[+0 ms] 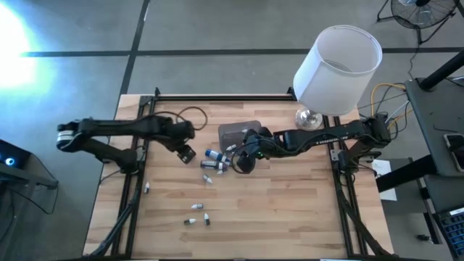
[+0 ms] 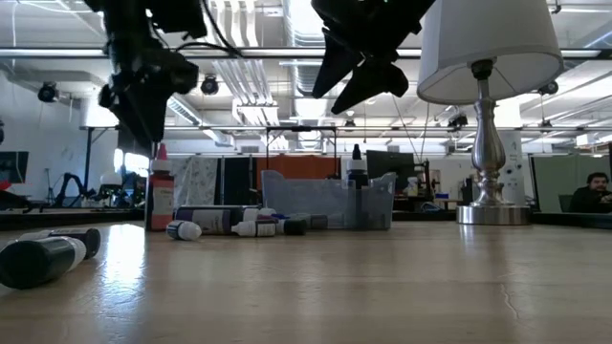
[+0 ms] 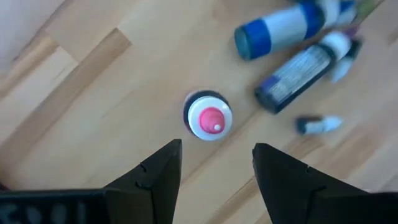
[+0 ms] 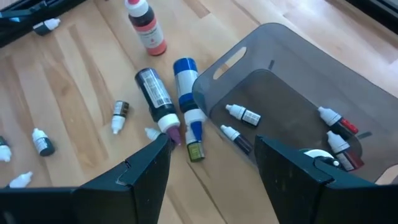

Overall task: Pick & Place food coloring
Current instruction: Put the large pink food coloring bottle into the bin, then put the large blue food coloring bottle into the bin, then put the small green food coloring bottle into the bin

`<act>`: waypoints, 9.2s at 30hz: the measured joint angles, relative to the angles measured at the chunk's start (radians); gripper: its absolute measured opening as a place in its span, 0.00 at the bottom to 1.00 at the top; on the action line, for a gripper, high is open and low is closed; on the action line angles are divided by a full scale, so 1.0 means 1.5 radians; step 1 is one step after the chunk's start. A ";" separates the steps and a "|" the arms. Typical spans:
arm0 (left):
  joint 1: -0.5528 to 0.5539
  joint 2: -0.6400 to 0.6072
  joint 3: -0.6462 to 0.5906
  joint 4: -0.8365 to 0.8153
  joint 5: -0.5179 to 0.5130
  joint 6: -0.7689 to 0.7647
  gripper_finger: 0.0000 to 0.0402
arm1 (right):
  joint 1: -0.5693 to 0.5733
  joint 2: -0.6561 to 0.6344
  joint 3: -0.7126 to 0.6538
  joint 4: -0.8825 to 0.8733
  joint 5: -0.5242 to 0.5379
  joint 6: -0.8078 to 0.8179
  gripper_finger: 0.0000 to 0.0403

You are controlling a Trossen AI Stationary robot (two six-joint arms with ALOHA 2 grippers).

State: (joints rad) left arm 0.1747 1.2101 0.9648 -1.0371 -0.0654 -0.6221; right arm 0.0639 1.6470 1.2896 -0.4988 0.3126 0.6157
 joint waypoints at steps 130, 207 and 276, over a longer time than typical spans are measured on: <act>0.046 0.651 0.812 -0.146 -0.069 0.581 0.22 | 0.042 -0.240 -0.124 -0.205 0.191 0.047 0.56; -0.035 0.262 -0.066 0.440 -0.042 0.612 0.37 | 0.042 -0.244 -0.245 -0.055 0.100 0.053 0.56; -0.413 -0.011 -0.048 0.182 -0.335 -0.135 0.37 | 0.091 0.207 -0.073 0.062 -0.199 -0.547 0.49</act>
State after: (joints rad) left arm -0.4448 1.1942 0.8932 -0.7641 -0.5680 -0.8240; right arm 0.1999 1.9582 1.1794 -0.4057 0.0147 -0.2048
